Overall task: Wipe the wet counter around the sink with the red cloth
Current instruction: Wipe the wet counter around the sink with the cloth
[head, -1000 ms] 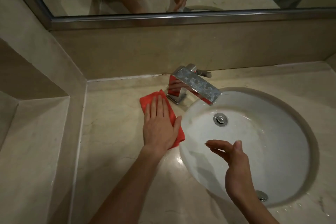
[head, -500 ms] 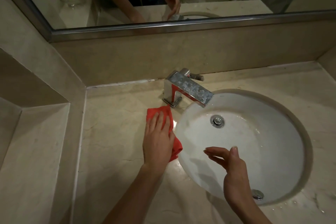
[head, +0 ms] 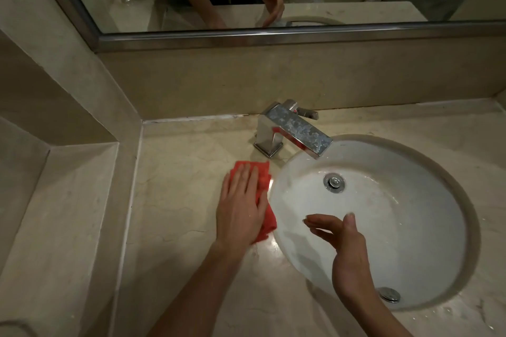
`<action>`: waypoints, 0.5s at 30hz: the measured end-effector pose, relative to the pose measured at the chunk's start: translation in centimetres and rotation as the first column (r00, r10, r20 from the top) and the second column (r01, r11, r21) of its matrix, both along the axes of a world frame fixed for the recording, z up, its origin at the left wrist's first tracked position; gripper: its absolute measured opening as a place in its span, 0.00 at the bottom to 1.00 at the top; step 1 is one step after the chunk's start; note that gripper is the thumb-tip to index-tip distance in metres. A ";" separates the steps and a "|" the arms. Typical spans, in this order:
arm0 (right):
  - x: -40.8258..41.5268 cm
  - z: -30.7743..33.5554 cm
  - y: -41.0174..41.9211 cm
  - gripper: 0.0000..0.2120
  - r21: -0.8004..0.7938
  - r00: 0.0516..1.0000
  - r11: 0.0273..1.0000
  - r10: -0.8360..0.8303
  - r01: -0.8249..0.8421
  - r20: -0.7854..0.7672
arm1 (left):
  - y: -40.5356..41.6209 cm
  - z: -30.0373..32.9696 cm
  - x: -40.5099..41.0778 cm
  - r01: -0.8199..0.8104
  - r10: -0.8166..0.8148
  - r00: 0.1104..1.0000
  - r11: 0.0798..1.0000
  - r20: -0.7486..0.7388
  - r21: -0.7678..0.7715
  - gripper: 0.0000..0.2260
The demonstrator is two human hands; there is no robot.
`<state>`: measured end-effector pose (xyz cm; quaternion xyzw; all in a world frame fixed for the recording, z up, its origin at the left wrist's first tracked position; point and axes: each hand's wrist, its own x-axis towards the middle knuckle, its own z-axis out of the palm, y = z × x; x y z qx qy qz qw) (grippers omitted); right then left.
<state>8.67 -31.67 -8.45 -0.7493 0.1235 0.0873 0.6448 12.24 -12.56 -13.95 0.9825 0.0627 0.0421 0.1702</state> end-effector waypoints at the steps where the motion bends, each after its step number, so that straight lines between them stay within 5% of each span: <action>1: 0.0 0.0 -0.1 0.39 0.002 1.000 1.000 -0.002 0.002 0.004 | 0.3 0.0 1.1 -0.019 0.019 1.000 0.999 -0.018 0.029 0.30; 15: 0.4 0.3 0.1 0.37 0.053 0.998 0.997 0.053 -0.052 -0.023 | -2.1 0.1 -2.5 0.130 -0.099 0.977 0.979 -0.187 0.159 0.33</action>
